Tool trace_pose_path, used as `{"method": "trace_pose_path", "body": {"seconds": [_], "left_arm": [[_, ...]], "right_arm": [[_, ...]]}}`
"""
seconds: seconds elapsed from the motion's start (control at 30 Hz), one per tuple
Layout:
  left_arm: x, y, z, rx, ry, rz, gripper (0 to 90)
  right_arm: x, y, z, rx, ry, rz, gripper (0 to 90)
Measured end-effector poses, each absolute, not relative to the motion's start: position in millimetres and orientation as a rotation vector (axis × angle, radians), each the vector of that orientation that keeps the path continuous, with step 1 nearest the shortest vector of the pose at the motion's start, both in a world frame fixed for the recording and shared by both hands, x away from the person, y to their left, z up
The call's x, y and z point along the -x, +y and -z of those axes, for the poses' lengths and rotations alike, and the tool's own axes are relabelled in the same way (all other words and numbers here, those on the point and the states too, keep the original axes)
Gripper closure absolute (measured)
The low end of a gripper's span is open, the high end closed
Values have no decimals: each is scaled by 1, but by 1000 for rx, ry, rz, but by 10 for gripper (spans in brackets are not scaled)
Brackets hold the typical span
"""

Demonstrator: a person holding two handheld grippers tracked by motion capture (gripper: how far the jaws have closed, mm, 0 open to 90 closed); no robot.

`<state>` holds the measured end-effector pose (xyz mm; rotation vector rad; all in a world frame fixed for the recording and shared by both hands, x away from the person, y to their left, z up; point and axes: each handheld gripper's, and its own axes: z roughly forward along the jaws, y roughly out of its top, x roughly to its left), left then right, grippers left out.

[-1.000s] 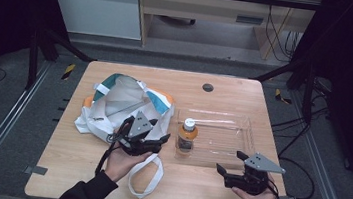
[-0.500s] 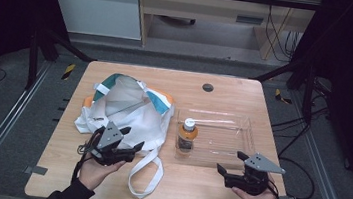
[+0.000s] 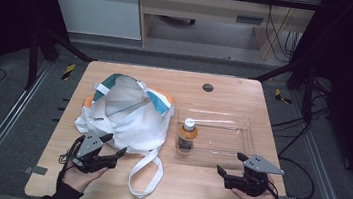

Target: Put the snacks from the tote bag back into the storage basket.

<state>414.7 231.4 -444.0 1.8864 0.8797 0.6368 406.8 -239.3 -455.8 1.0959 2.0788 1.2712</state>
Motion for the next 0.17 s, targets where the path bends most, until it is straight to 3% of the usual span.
{"method": "trace_pose_path", "body": {"seconds": [0.17], "left_arm": [[-412, 245, 448, -1859, 907, -630, 315]], "right_arm": [[-406, -239, 458, -1091, 2087, -1261, 138]]}}
